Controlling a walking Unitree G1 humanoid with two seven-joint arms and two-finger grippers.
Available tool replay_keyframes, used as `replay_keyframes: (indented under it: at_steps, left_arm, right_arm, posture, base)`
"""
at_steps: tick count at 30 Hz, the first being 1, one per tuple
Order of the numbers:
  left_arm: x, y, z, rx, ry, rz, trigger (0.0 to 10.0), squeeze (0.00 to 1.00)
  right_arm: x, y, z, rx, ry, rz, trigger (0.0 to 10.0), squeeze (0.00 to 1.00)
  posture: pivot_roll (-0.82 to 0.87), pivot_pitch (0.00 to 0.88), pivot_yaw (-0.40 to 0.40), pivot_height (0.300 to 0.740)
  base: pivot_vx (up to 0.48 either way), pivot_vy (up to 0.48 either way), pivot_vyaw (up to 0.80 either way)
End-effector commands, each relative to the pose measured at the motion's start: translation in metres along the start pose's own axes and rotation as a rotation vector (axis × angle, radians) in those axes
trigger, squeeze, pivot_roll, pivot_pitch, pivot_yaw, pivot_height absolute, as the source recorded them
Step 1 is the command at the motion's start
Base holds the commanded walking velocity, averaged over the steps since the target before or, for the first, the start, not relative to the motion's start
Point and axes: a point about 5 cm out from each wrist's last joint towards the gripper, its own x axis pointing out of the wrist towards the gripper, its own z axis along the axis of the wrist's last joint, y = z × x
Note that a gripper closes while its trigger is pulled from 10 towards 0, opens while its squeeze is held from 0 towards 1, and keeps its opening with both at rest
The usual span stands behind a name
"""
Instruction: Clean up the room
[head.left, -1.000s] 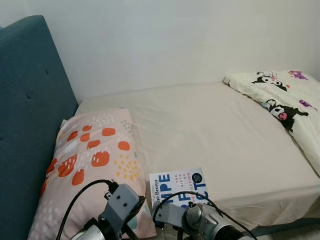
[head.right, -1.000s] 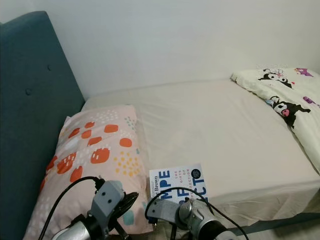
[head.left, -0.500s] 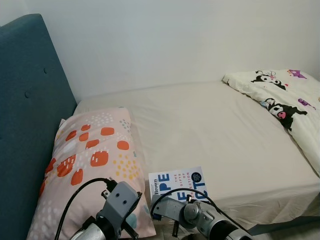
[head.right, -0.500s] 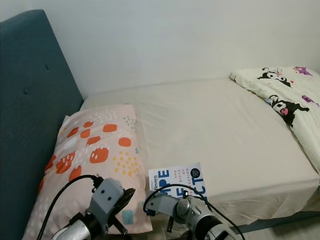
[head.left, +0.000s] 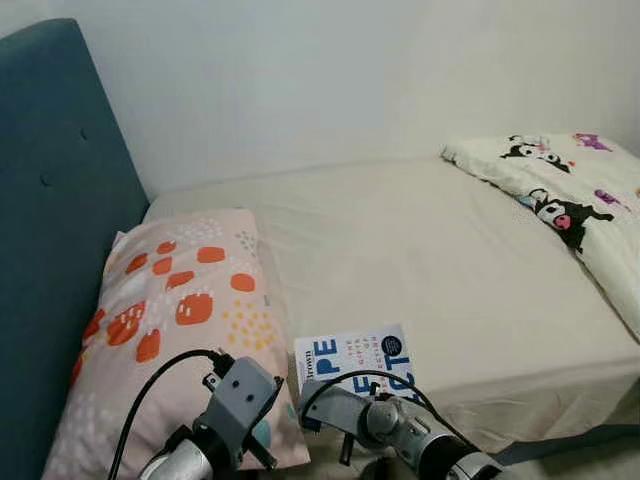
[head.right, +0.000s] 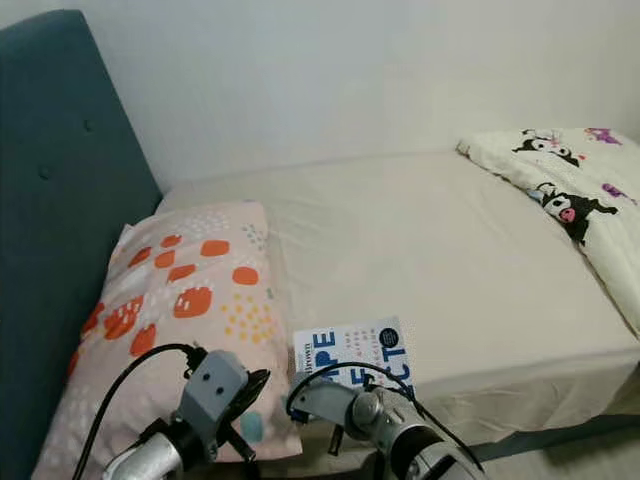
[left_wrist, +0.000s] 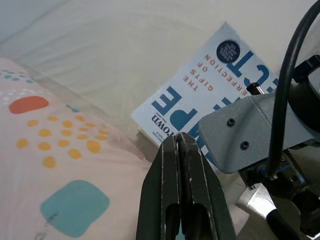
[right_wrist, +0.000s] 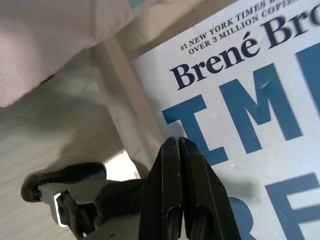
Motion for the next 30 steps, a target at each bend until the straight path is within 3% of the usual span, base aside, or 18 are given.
replay_keyframes:
  at_steps: [1,15,21,30]
  left_arm:
    - [0.0,-0.001,-0.003,-0.005,0.01,-0.007,10.0,0.0]
    - [-0.001,-0.002,-0.002,-0.005,0.007,-0.031,10.0,0.0]
    - [-0.001,-0.004,-0.002,-0.007,0.007,-0.043,10.0,0.0]
    - [-0.003,-0.007,-0.001,-0.017,0.003,-0.081,10.0,0.0]
  right_arm:
    - [0.001,0.001,0.004,0.009,-0.017,0.018,10.0,0.0]
    - [0.0,-0.002,0.021,-0.009,-0.076,0.1,10.0,0.0]
    - [-0.001,0.002,0.008,-0.084,0.025,0.172,10.0,0.0]
    - [-0.009,-0.013,-0.011,-0.105,0.15,0.161,10.0,0.0]
  posture:
    - [-0.04,0.072,-0.034,0.58]
    - [-0.04,0.073,-0.033,0.58]
    - [-0.04,0.07,-0.035,0.58]
    - [-0.03,0.066,-0.033,0.58]
  base:
    - [0.0,0.0,0.0]
    - [0.0,0.0,0.0]
    - [0.0,0.0,0.0]
    - [0.0,0.0,0.0]
